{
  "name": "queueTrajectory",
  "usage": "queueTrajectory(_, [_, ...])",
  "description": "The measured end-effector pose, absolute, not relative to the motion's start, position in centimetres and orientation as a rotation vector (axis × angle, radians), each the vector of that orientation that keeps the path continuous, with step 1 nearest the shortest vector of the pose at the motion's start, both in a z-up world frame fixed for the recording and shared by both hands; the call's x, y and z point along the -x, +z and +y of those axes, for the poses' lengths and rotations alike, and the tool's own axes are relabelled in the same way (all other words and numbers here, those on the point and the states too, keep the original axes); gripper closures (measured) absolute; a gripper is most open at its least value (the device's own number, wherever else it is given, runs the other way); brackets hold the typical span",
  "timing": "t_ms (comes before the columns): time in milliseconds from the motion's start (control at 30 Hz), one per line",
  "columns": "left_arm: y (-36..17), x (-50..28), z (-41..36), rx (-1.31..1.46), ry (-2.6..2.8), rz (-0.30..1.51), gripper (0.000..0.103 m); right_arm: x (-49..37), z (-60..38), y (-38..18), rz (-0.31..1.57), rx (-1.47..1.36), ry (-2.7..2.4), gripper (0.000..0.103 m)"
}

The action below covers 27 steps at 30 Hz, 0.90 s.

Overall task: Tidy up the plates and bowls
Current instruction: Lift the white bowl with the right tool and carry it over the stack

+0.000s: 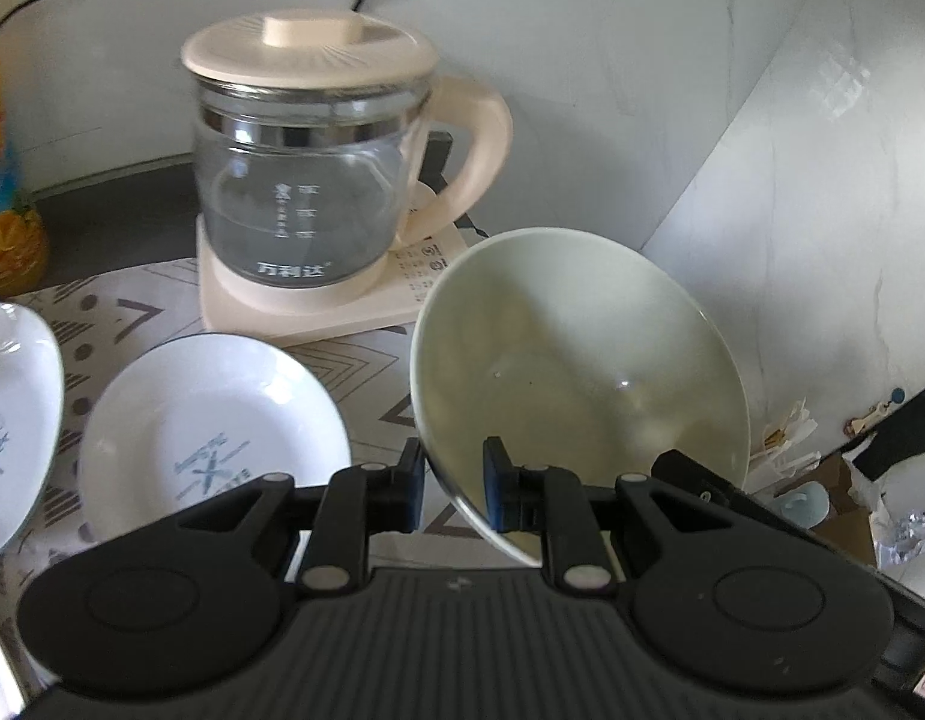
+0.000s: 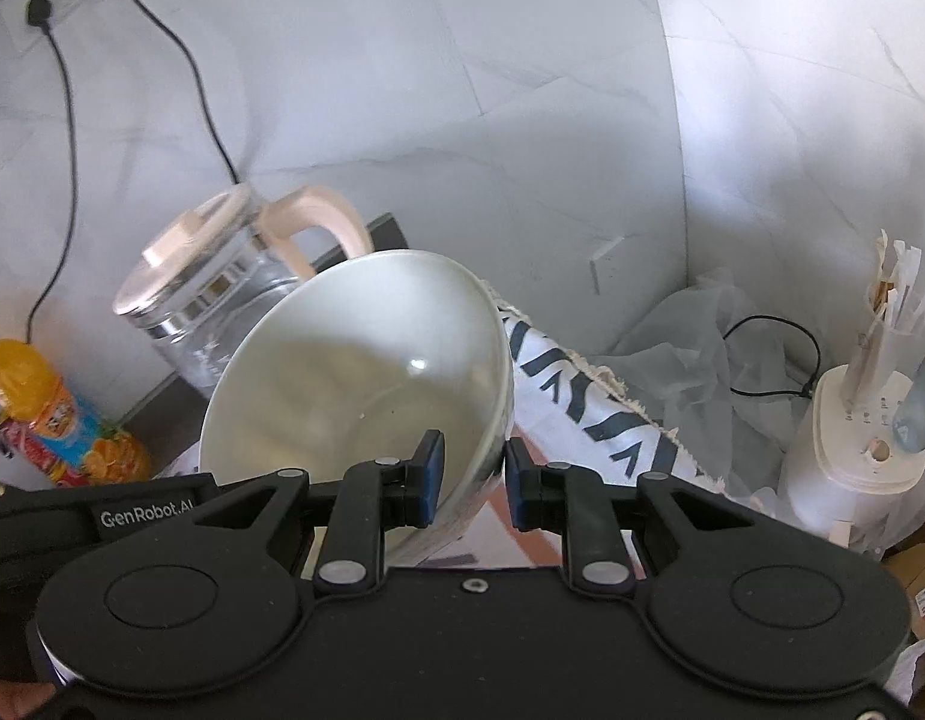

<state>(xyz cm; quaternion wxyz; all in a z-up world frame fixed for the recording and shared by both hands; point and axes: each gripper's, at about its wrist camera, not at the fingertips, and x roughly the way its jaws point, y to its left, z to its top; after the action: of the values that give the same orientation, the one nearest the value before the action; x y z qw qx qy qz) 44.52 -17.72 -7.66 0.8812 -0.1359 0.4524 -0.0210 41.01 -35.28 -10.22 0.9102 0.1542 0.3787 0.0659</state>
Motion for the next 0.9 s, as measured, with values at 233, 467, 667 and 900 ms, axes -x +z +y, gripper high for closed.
queueTrajectory(233, [-6.4,-41.7,-16.9,0.306,-0.001,0.922,0.085,-38.7,-34.3,-9.2,0.772,-0.302,0.175,0.082])
queueTrajectory(467, [-5.3,-38.6,-16.0,0.321,0.038,0.902,0.085,-36.6,-33.7,-8.4,0.76,-0.294,0.222,0.082])
queueTrajectory(667, [-4.4,-36.3,-15.2,0.328,0.073,0.882,0.085,-34.9,-32.8,-8.0,0.759,-0.292,0.267,0.082])
queueTrajectory(900, [-4.2,-33.7,-13.8,0.344,0.119,0.871,0.085,-33.3,-31.5,-8.2,0.776,-0.28,0.309,0.082])
